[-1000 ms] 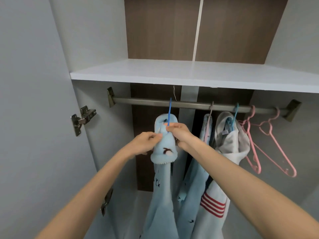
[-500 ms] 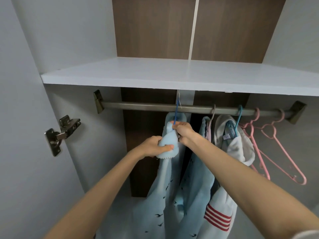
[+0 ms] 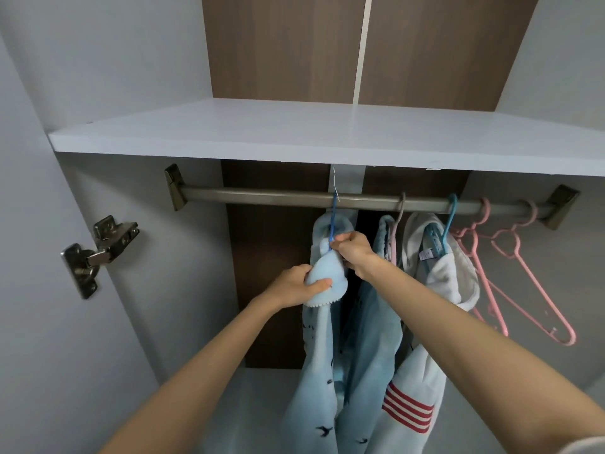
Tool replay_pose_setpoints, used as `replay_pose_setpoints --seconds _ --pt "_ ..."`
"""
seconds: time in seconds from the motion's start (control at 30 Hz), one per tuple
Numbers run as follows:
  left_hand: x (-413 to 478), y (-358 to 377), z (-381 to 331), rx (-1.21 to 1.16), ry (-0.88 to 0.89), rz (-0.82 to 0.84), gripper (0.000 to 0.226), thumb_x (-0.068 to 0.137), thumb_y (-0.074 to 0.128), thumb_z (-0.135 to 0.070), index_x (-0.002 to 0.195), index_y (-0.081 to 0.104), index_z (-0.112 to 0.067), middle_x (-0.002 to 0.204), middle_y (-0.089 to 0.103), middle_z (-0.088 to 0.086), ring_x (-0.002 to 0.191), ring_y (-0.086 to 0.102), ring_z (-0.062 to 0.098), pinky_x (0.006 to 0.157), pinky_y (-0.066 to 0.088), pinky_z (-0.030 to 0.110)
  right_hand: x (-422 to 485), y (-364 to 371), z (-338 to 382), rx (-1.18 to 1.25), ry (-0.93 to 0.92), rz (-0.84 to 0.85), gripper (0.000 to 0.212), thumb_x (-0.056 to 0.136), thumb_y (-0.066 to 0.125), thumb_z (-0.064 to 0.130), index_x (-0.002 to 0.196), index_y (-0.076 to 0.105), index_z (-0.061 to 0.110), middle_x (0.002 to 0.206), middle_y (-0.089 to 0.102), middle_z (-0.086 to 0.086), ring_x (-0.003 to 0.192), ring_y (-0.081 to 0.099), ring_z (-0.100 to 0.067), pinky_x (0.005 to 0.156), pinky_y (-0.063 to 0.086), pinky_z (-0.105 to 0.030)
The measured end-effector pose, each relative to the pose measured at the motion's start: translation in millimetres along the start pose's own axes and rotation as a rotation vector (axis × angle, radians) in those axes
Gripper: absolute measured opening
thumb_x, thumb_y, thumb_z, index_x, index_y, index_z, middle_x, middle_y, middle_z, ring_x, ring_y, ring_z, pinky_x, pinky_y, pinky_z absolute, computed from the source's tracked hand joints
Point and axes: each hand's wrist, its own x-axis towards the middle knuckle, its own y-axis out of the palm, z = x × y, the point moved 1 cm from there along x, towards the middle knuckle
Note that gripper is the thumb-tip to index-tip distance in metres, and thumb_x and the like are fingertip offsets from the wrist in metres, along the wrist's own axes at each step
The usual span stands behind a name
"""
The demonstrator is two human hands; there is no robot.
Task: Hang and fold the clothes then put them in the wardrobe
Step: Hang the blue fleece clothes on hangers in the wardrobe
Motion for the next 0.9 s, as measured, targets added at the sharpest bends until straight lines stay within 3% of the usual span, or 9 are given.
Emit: replay_pose_setpoints --seconds 0.13,0.2,0.33,0.47,0.57,0.67,0.9 --pt "-9.6 -7.3 -6.6 0.018 0.008 -0.123 0.054 0.09 0.058 -0.039 0.138 0.043 -0.019 0.128 0.058 0.001 0.107 0.056 0.012 0.076 0.045 0.017 -16.6 -16.8 8.7 -0.127 -0.105 0.039 0.018 0.091 0.057 0.008 0.107 0.048 0.012 0.112 0.055 -0.012 0.108 0.055 -0.026 0.096 0.049 -0.041" --pt "-17.6 -14.7 -14.1 0.052 0.044 -0.233 0.051 0.092 0.056 -0.035 0.139 0.042 -0.021 0.127 0.059 -0.001 0.105 0.058 0.012 0.081 0.042 0.021 -29.6 -26.3 13.8 -0.178 -0.187 0.052 0.021 0.091 0.055 0.007 0.112 0.05 0.01 0.109 0.053 -0.007 0.102 0.053 -0.02 0.089 0.048 -0.032" --pt "-44.6 -20.6 -37.8 0.052 0.105 -0.365 0.043 0.091 0.056 -0.031 0.133 0.049 -0.023 0.111 0.065 -0.01 0.08 0.057 0.001 0.077 0.041 0.022 -65.2 -45.8 23.0 -0.232 -0.312 0.097 0.027 0.093 0.051 0.008 0.12 0.051 0.009 0.103 0.055 -0.002 0.1 0.053 -0.016 0.084 0.045 -0.029" --pt "-85.7 -11.1 -58.5 0.055 0.112 -0.412 0.039 0.092 0.053 -0.028 0.131 0.05 -0.025 0.088 0.057 -0.026 0.075 0.055 -0.006 0.07 0.042 0.019 -111.3 -68.4 21.1 -0.293 -0.455 0.125 0.023 0.095 0.051 0.013 0.118 0.054 0.012 0.098 0.057 0.003 0.094 0.054 -0.012 0.083 0.044 -0.025" --pt "-123.7 2.3 -68.2 0.09 0.09 -0.464 0.037 0.093 0.052 -0.028 0.13 0.051 -0.026 0.097 0.062 -0.02 0.073 0.055 -0.006 0.074 0.041 0.022 -148.4 -86.6 6.7 -0.381 -0.551 0.143 0.02 0.096 0.05 0.015 0.115 0.056 0.012 0.103 0.061 -0.001 0.088 0.055 -0.012 0.079 0.043 -0.022" --pt "-163.1 22.2 -72.6 0.116 0.06 -0.485 0.036 0.094 0.051 -0.028 0.129 0.051 -0.025 0.093 0.059 -0.02 0.072 0.053 -0.004 0.079 0.043 0.026 -185.6 -104.7 -14.7 -0.433 -0.597 0.185 0.019 0.096 0.05 0.014 0.114 0.056 0.012 0.095 0.058 0.007 0.077 0.053 -0.006 0.07 0.042 -0.018" --pt "-248.9 67.3 -88.1 0.131 0.002 -0.492 0.035 0.095 0.049 -0.026 0.13 0.051 -0.023 0.1 0.061 -0.014 0.077 0.054 0.002 0.082 0.042 0.027 -268.2 -141.0 -55.4 -0.416 -0.557 0.247 0.018 0.096 0.05 0.012 0.112 0.057 0.012 0.096 0.059 0.005 0.082 0.057 -0.01 0.066 0.042 -0.01"
